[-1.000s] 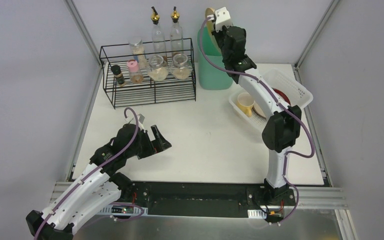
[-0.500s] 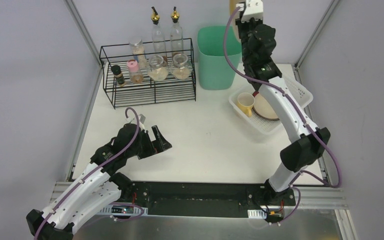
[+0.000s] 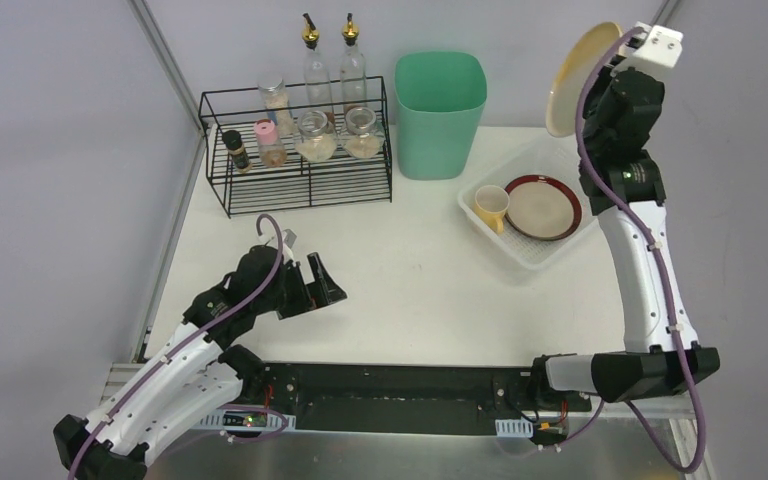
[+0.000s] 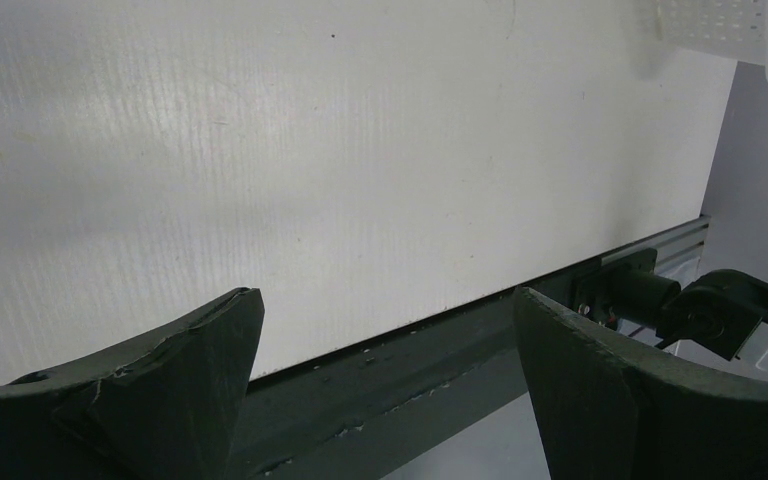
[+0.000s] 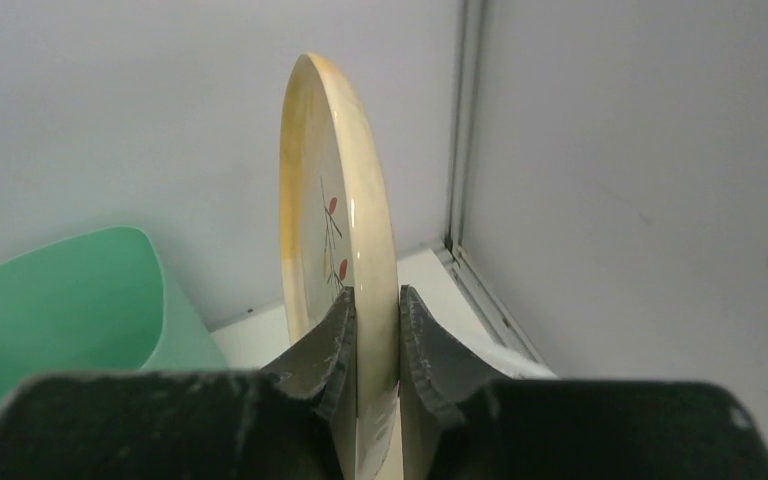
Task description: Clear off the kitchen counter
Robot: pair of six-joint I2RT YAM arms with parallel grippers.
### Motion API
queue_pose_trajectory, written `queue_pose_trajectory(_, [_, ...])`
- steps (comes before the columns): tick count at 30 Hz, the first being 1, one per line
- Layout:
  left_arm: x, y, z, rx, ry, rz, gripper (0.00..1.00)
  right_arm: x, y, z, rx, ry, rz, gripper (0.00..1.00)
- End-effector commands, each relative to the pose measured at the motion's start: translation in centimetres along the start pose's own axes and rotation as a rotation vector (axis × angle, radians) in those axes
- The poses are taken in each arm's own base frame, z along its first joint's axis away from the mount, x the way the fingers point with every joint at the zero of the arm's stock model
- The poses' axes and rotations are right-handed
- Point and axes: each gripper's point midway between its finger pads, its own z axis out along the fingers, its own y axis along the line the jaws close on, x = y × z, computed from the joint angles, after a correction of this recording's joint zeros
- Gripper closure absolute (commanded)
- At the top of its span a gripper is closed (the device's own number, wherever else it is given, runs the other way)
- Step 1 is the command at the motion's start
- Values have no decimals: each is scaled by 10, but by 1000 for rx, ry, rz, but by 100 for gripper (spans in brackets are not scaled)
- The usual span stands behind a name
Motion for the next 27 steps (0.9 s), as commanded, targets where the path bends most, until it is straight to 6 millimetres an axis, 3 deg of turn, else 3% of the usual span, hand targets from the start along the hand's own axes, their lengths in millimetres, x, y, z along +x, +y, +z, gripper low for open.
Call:
queue_pose_trajectory(1, [-10, -22, -4, 70, -12, 37, 1, -11, -34, -13, 62, -2, 258, 100])
queue_pose_trajectory(11, [-13, -37, -6, 112, 16, 61, 1, 100, -93, -1, 225, 275, 537, 100])
queue_pose_trajectory(14, [-12, -38, -6, 118, 26, 62, 1, 132, -101, 3, 259, 324, 570, 100])
queue_pose_trajectory(20, [-11, -40, -5, 122, 37, 68, 1, 165, -99, 15, 257, 350, 607, 100])
queue_pose_trajectory(27, [-7, -34, -4, 116, 34, 64, 1, 184, -94, 21, 223, 345, 648, 100])
